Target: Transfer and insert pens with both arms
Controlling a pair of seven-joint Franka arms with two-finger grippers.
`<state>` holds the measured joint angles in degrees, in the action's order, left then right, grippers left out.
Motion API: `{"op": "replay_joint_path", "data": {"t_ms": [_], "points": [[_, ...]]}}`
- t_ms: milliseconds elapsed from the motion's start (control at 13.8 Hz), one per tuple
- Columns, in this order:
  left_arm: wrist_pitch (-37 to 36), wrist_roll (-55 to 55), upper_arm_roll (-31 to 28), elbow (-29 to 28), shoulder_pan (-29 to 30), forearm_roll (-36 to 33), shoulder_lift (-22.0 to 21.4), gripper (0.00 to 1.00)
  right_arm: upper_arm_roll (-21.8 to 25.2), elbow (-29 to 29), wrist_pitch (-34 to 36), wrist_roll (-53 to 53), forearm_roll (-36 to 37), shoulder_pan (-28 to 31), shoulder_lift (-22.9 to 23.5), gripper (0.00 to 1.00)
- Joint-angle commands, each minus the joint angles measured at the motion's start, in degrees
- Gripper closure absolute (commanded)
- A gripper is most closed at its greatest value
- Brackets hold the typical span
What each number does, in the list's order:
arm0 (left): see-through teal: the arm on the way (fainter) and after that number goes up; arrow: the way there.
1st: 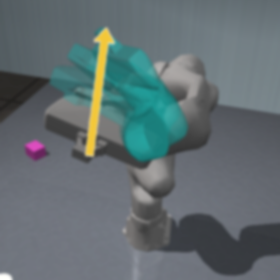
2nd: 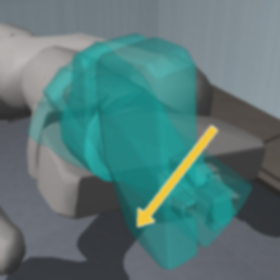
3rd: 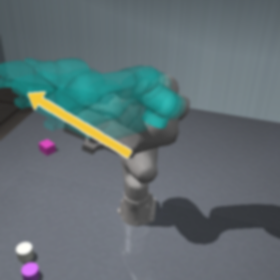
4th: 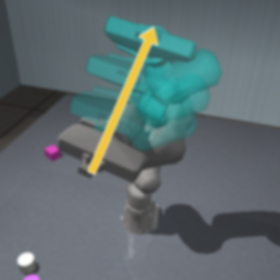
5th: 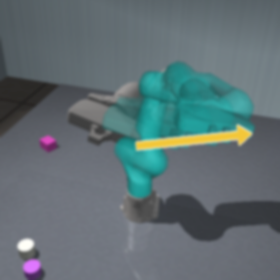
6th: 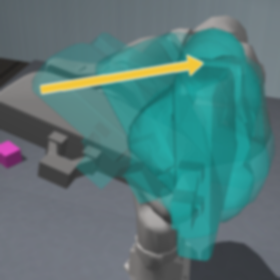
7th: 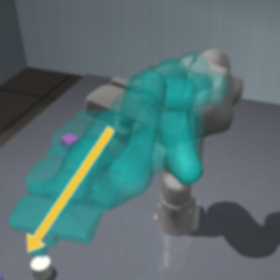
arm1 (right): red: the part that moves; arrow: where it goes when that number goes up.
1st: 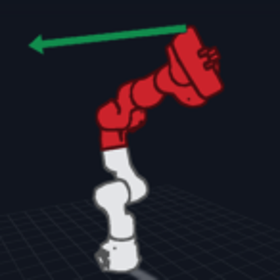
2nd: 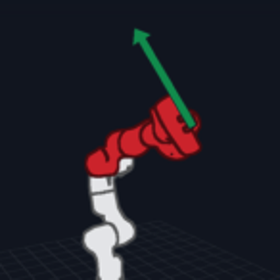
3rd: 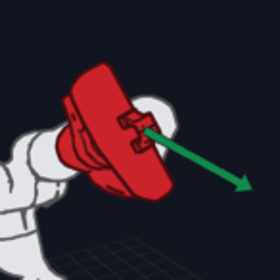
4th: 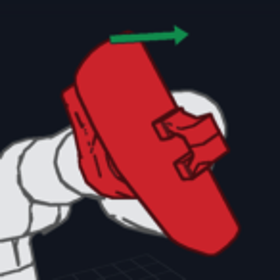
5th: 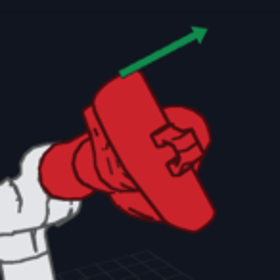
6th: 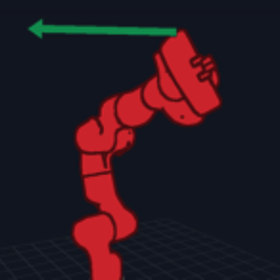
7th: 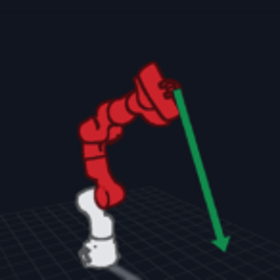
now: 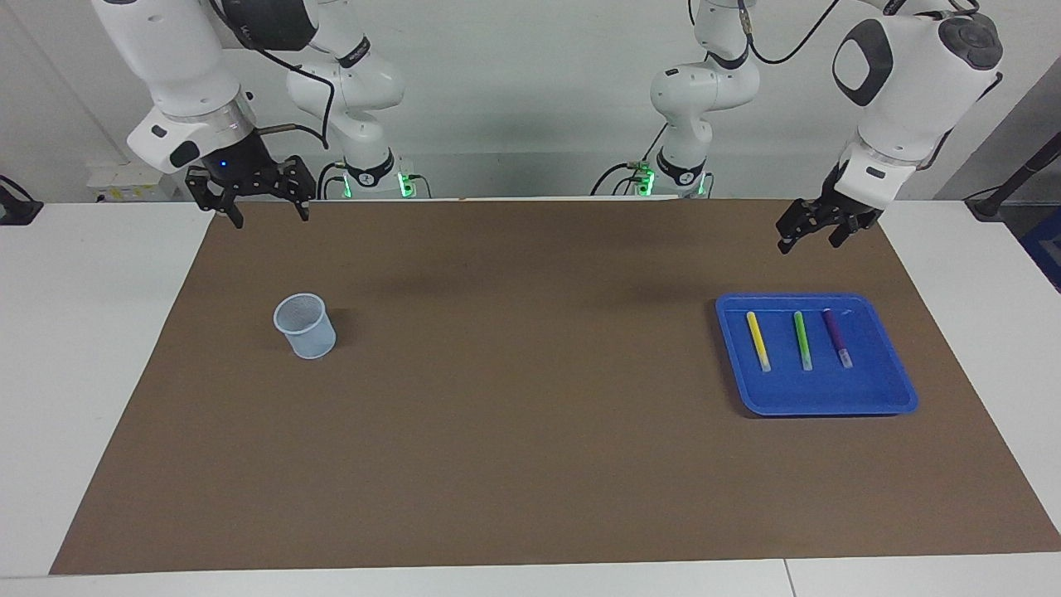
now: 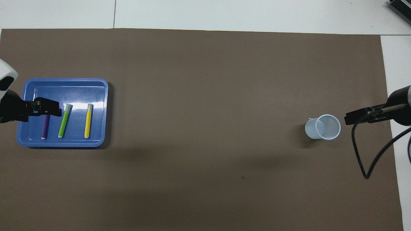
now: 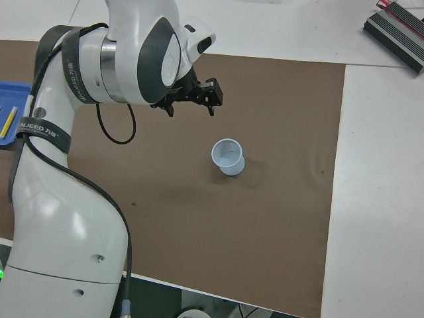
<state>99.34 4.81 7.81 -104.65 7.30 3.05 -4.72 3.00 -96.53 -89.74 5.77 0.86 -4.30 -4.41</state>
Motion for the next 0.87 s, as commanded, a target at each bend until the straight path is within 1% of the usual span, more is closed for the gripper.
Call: {"op": "replay_joint_path", "data": {"t_ms": [0, 795], "points": [[1.0, 0.4, 0.1, -2.1, 0.6, 0.7, -2.1, 0.00, 0.5, -0.9, 0.1, -0.2, -1.2, -0.2, -1.0, 0.00], [1.2, 0.5, 0.1, -2.1, 0.3, 0.7, -2.1, 0.00, 0.5, -0.9, 0.1, -0.2, -1.2, -0.2, -1.0, 0.00]]}}
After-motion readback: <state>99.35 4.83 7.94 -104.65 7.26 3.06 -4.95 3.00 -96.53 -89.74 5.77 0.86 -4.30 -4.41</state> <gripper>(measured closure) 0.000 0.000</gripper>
